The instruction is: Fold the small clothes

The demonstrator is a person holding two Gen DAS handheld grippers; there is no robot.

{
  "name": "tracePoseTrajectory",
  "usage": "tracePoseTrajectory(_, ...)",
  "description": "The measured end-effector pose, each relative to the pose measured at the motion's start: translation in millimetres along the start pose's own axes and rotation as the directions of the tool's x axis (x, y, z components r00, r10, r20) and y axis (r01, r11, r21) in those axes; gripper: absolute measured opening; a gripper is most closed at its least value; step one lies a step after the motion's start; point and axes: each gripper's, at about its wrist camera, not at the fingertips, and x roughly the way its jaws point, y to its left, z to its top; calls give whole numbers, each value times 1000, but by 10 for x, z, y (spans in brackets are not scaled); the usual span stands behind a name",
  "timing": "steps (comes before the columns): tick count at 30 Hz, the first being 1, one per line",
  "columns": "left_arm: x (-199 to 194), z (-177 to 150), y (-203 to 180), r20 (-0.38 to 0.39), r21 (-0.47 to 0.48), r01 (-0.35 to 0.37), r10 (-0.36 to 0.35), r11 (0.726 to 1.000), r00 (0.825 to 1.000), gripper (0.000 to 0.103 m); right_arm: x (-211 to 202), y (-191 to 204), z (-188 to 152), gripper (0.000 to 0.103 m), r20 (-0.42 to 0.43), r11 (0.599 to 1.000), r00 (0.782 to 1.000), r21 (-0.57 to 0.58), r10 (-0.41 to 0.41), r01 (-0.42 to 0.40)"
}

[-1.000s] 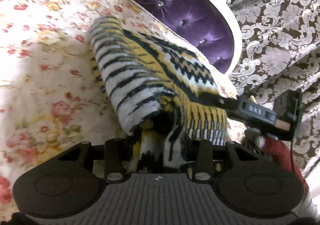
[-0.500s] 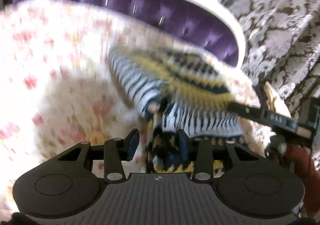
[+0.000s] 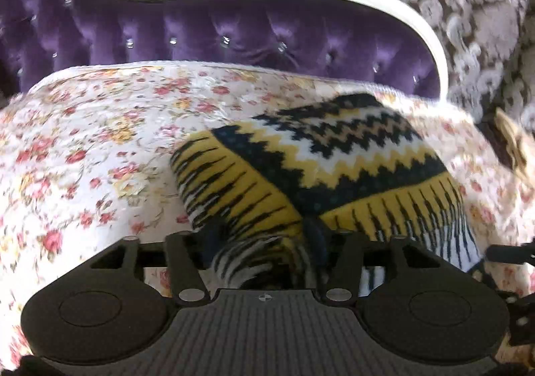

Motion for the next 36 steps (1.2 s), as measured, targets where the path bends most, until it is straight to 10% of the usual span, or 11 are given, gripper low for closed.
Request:
tracePoseTrajectory(9, -156, 342, -6, 74, -34, 34, -31, 999, 997, 53, -203, 378, 636, 101, 255, 959, 945, -142, -203, 244)
tracePoseTrajectory(14, -7, 528, -41, 84, -29, -22, 24, 999, 996, 53, 225, 454, 1048, 44, 192, 989, 980, -133, -44, 71)
tracePoseTrajectory(20, 341, 415, -10, -8, -49, -26, 26, 998, 1000, 54, 762, 528, 1103, 31, 97, 986, 994, -154, -50, 65)
tracePoseTrajectory(31, 291, 323, -74, 12, -48, -95, 96, 994, 995, 71, 842, 490, 920, 33, 102, 992, 994, -111, -50, 62)
tracePoseTrajectory(36, 195, 249, -46, -1, -74, -135, 135, 988, 991, 85, 706, 526, 870, 54, 122, 993, 991, -103, -52, 65)
